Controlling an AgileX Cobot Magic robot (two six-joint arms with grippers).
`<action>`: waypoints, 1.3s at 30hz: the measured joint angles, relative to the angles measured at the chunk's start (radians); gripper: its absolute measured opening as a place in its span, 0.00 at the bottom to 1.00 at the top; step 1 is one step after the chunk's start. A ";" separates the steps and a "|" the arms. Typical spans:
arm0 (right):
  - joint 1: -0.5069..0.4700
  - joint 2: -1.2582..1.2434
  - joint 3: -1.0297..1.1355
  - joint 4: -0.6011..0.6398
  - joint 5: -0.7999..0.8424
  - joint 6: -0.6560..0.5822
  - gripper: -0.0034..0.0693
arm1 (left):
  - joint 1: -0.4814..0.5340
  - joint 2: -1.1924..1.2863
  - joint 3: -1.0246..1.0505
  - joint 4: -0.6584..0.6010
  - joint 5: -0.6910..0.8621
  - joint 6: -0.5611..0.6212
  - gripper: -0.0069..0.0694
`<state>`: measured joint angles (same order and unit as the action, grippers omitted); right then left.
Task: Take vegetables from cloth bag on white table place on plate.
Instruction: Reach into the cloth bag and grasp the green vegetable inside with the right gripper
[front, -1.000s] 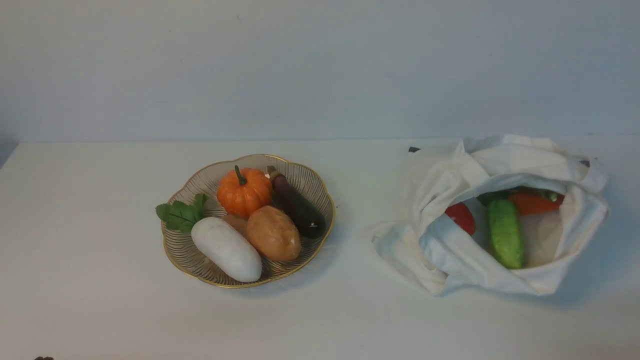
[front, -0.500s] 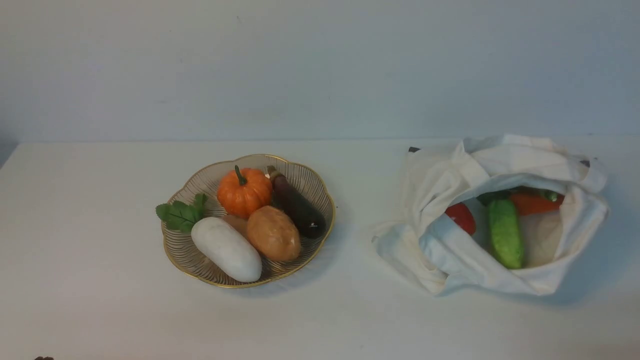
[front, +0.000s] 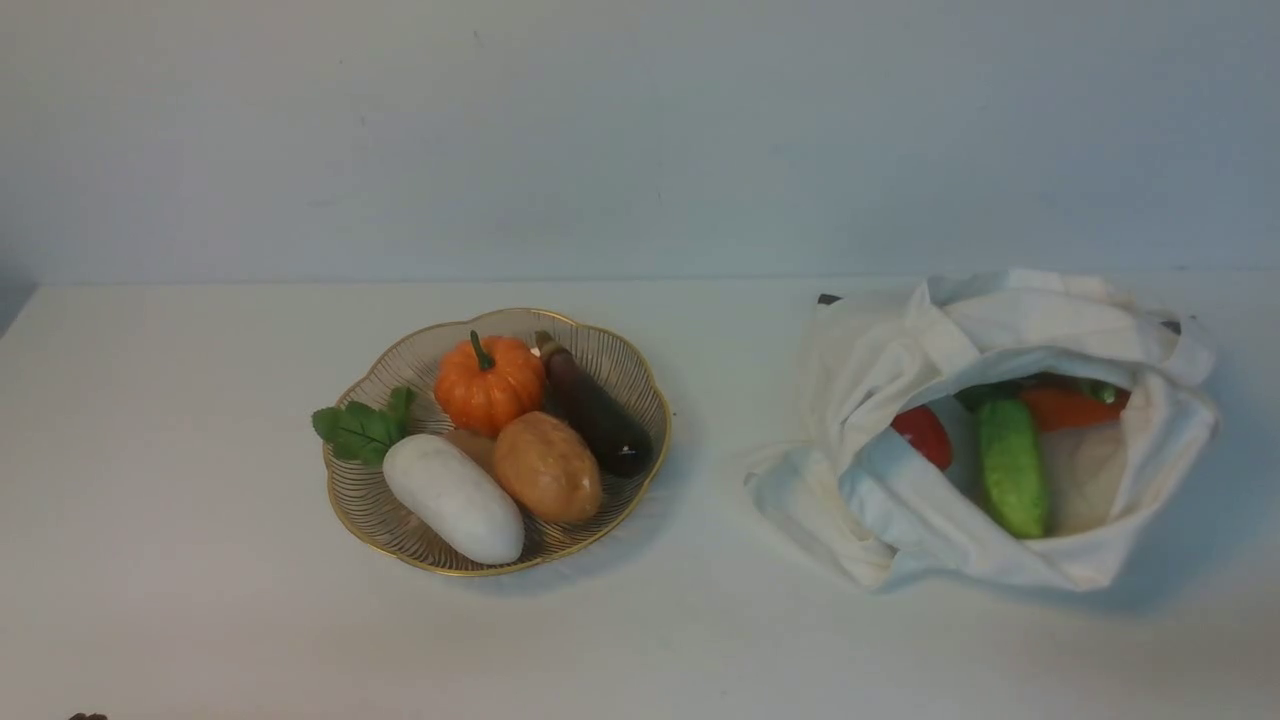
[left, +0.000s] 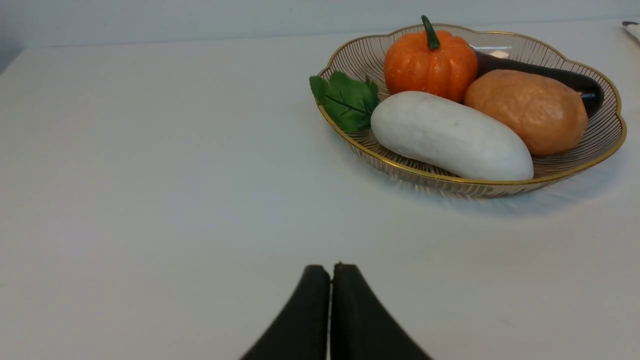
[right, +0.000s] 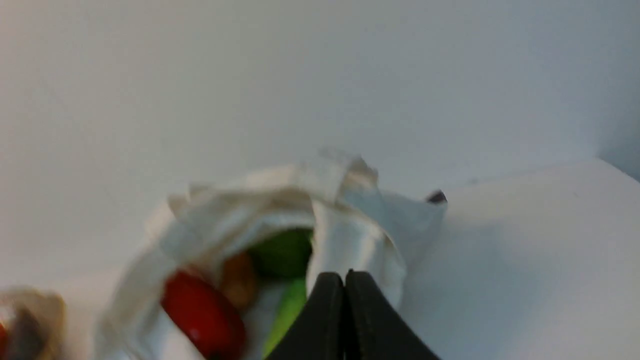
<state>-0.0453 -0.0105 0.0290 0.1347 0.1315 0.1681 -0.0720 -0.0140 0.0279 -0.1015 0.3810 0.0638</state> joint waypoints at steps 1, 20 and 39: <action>0.000 0.000 0.000 0.050 -0.048 0.033 0.03 | 0.000 0.000 0.000 0.000 0.000 0.000 0.08; 0.020 0.029 -0.230 0.138 -0.118 0.148 0.03 | 0.000 0.000 0.000 0.000 0.000 0.000 0.08; 0.026 1.008 -1.044 0.141 0.830 -0.245 0.03 | 0.000 0.000 0.000 0.000 0.000 0.000 0.08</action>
<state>-0.0191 0.9974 -1.0147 0.2759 0.9618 -0.0772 -0.0720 -0.0140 0.0279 -0.1015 0.3810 0.0638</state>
